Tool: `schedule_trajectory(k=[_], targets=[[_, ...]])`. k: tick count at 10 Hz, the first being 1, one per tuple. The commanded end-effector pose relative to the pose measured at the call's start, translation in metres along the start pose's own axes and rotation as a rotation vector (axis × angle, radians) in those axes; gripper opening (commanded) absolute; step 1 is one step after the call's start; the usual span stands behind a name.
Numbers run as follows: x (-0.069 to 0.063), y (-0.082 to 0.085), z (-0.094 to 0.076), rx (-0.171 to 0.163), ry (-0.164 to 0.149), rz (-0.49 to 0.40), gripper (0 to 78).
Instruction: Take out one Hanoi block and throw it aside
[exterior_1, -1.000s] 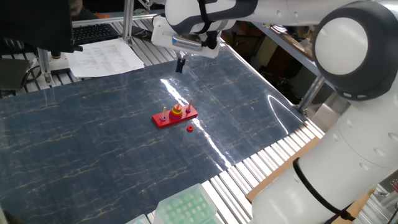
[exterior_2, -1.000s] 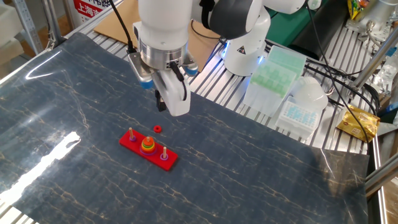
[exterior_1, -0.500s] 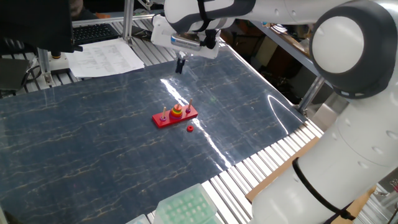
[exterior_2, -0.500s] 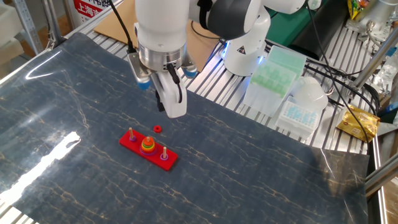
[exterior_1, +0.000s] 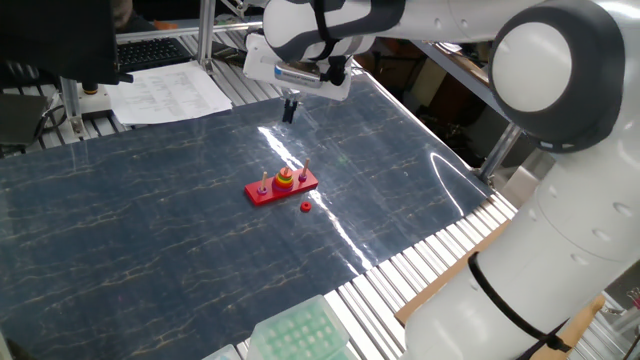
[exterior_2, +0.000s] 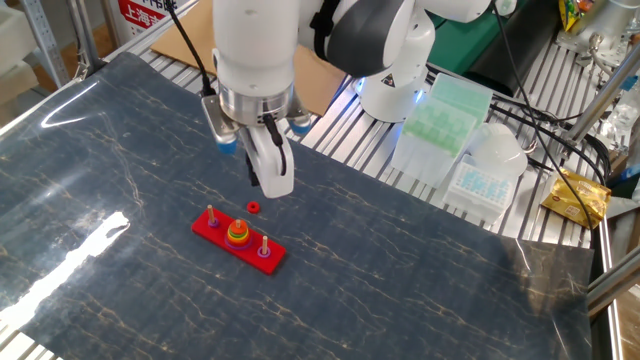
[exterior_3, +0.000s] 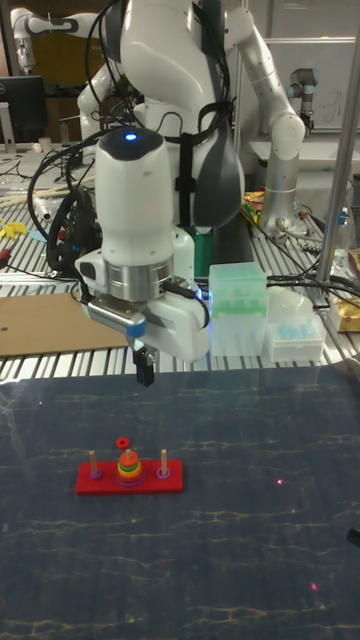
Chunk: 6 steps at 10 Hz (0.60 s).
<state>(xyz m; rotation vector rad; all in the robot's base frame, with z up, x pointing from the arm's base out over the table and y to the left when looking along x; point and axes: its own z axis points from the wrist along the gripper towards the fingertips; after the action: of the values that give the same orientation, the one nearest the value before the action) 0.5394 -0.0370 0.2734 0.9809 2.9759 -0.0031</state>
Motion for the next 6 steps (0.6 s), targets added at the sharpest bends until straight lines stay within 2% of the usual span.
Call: schedule_trajectory(k=[1,6], targets=[[-0.018,-0.013,0.025,-0.004,-0.009,-0.006,0.0],[-0.020,-0.021,0.042,-0.010,-0.011,-0.014,0.0]])
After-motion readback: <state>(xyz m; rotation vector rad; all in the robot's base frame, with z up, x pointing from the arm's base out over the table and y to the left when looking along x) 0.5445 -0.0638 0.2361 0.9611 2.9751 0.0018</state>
